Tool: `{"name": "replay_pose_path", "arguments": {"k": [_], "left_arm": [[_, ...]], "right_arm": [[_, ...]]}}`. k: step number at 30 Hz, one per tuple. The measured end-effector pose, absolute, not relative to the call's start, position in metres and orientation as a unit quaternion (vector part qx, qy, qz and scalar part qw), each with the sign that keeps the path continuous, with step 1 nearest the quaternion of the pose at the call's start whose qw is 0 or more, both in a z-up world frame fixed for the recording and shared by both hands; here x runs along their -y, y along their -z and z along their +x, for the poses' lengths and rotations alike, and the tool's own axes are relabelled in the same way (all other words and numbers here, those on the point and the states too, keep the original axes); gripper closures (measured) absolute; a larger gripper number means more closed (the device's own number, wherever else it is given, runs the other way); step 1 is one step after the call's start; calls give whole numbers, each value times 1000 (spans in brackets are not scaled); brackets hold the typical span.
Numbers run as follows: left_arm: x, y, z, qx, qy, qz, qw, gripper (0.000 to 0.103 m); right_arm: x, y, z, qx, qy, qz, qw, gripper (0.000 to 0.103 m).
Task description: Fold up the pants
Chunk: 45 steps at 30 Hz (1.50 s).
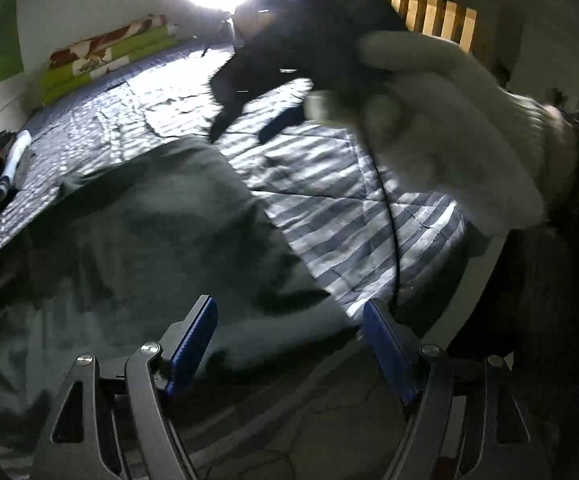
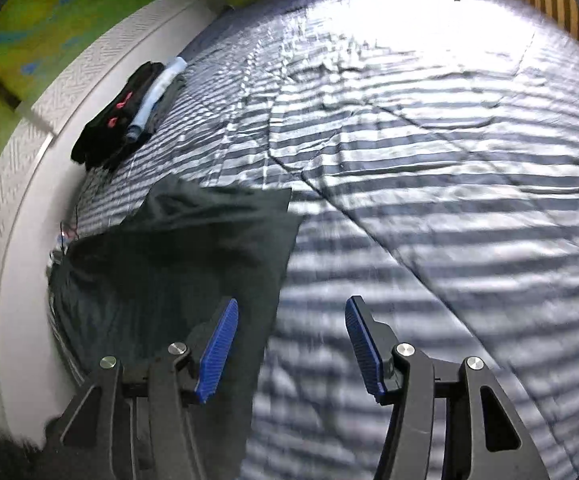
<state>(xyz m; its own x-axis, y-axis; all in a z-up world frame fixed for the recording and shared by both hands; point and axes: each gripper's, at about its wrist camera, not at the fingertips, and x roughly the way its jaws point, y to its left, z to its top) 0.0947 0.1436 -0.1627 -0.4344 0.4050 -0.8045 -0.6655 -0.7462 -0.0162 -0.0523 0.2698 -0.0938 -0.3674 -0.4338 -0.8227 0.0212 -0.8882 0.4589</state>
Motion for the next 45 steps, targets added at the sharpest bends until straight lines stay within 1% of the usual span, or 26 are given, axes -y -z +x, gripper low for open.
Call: {"name": "replay_pose_path", "arguments": {"k": [3, 7, 12, 15, 17, 20, 22, 24, 27, 31, 36, 37, 39, 40, 41, 42, 43, 44, 45], "left_arm": [[-150, 173, 91, -164, -829, -432, 314, 25], [-151, 184, 86, -161, -821, -446, 320, 26], [-155, 190, 94, -184, -813, -432, 345, 33], [-153, 188, 88, -169, -808, -440, 353, 41], [-153, 185, 86, -159, -809, -442, 354, 42], [-156, 181, 86, -160, -808, -441, 356, 43], [-152, 172, 85, -138, -808, -440, 366, 43], [-147, 164, 80, -128, -819, -437, 349, 43], [-157, 165, 79, -156, -820, -437, 335, 43], [-170, 182, 82, -211, -813, -434, 326, 43], [-175, 188, 98, -253, -824, -396, 316, 43], [-174, 189, 101, -256, -825, -389, 320, 47], [-172, 189, 101, -239, -817, -395, 345, 75], [-171, 189, 101, -238, -818, -395, 344, 80], [-172, 189, 102, -239, -818, -395, 343, 89], [-171, 188, 101, -237, -818, -396, 343, 93], [-168, 187, 100, -231, -820, -397, 342, 97], [-165, 183, 98, -220, -823, -398, 340, 98], [-160, 180, 95, -198, -823, -406, 344, 99]], "right_arm": [[-267, 110, -69, 213, 784, 557, 172, 51], [-263, 112, -72, 218, 788, 544, 188, 51], [-262, 114, -81, 244, 779, 539, 208, 52], [-261, 118, -87, 257, 773, 540, 212, 60], [-262, 121, -88, 268, 765, 544, 218, 69], [-256, 122, -89, 263, 764, 547, 220, 71], [-253, 120, -89, 256, 764, 548, 224, 71], [-254, 121, -88, 260, 761, 550, 225, 71], [-255, 121, -88, 262, 759, 551, 226, 71], [-258, 120, -87, 263, 757, 553, 228, 71], [-262, 123, -86, 269, 751, 556, 234, 71], [-263, 124, -86, 272, 749, 556, 234, 71], [-262, 125, -87, 277, 748, 556, 235, 71], [-261, 125, -87, 276, 748, 556, 235, 71], [-260, 125, -88, 277, 748, 555, 235, 71], [-260, 126, -88, 281, 747, 555, 235, 72], [-260, 127, -89, 287, 745, 556, 234, 76], [-261, 129, -90, 296, 741, 557, 231, 84], [-262, 131, -91, 303, 738, 558, 229, 88]]}}
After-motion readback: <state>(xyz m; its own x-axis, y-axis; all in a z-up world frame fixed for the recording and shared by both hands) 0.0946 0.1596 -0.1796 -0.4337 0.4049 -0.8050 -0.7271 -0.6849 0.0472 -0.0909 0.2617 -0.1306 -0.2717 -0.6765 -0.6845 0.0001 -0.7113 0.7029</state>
